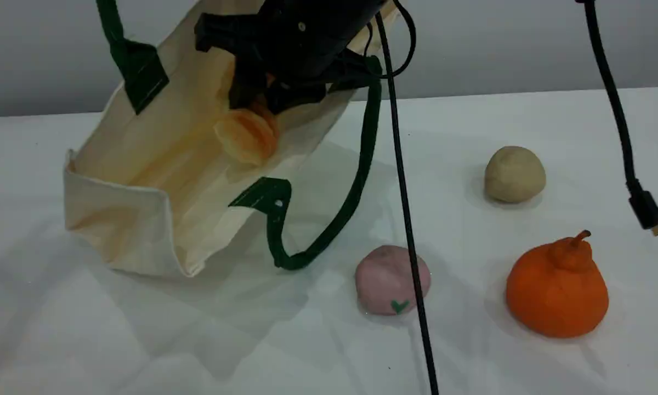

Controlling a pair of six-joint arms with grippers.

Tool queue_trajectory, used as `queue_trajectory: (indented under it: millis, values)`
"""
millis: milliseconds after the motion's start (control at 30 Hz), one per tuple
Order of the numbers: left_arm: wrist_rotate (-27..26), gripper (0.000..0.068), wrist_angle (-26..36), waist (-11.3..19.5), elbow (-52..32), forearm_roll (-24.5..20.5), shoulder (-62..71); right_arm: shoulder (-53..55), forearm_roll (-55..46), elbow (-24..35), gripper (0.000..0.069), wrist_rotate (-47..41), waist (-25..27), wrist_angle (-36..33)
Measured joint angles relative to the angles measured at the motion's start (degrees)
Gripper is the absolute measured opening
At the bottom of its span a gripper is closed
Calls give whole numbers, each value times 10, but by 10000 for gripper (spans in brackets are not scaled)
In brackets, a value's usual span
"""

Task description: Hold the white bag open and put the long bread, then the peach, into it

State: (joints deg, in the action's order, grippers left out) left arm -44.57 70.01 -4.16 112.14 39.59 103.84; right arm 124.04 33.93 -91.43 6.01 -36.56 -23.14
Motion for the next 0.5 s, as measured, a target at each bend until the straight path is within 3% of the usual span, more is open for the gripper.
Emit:
queue_trajectory:
  millis: [133,200,500]
  values:
    - [0,82,0,0,0,0,0,-1,-13,-19,547,5,1,-38]
    - [0,82,0,0,0,0,0,-6,-31,-38,595,5,1,-73]
    - [0,82,0,0,0,-5,0,-59,-173,-137,578,-32,14,-231]
